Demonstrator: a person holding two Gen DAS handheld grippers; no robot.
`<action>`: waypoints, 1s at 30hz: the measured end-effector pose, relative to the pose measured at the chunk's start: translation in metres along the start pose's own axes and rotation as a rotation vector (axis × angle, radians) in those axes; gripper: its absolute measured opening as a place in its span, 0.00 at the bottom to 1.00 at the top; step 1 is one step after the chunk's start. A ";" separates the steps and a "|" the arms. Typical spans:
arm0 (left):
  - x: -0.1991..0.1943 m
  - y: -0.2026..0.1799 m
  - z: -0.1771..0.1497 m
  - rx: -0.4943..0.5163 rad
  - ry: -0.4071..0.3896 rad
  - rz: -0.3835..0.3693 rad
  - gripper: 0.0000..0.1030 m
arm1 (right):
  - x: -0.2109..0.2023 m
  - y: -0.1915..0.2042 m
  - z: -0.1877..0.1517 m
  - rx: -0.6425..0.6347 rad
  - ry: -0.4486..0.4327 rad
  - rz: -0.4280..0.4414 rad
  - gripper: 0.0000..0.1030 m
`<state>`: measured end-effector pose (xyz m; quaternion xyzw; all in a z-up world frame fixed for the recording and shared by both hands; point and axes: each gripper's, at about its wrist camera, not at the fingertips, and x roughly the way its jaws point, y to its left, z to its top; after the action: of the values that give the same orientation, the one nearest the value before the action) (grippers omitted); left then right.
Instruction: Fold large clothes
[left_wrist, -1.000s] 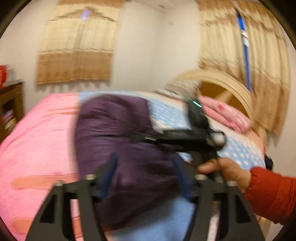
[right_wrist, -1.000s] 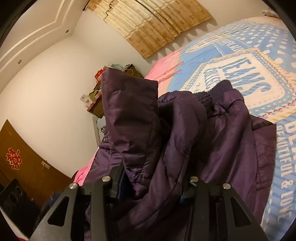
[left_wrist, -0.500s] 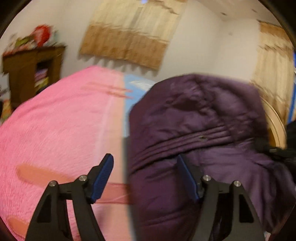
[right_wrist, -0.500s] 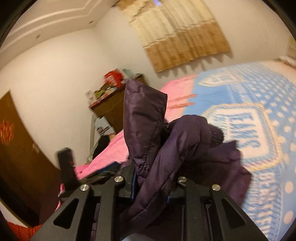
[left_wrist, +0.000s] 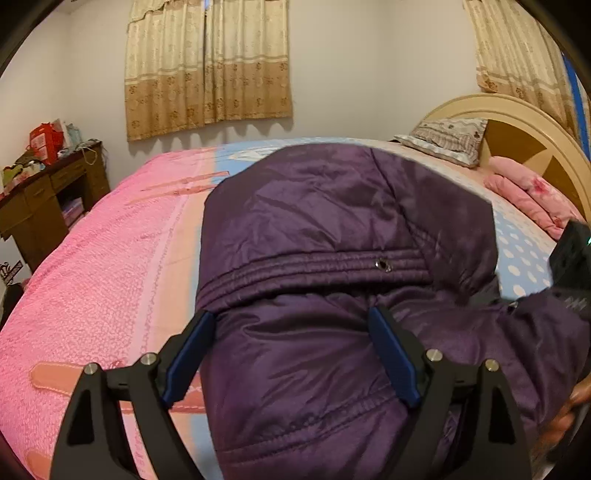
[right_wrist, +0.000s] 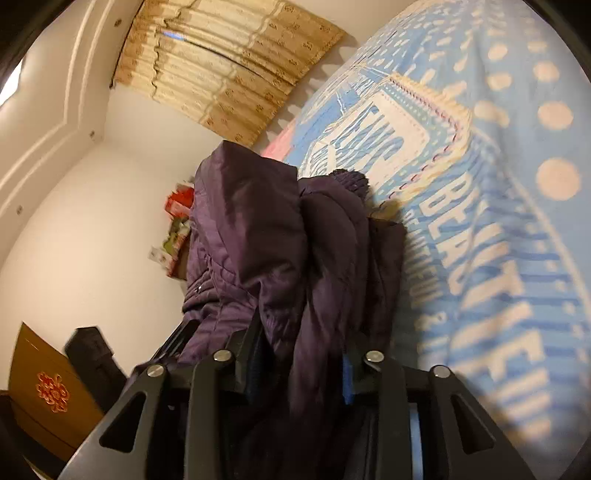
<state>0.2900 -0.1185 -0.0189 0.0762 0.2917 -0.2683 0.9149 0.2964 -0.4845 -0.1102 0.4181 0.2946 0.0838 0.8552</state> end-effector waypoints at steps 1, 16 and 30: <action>-0.001 0.001 -0.001 0.000 0.004 -0.005 0.85 | -0.012 0.012 0.000 -0.048 -0.015 -0.062 0.35; 0.005 0.000 -0.004 0.015 0.008 -0.025 0.85 | 0.114 0.088 0.085 -0.292 0.127 -0.525 0.34; 0.036 0.035 0.085 -0.093 0.095 0.027 0.91 | 0.114 0.058 0.067 -0.363 -0.059 -0.517 0.35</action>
<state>0.3750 -0.1305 0.0292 0.0501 0.3459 -0.2382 0.9062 0.4333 -0.4477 -0.0829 0.1723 0.3463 -0.0972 0.9170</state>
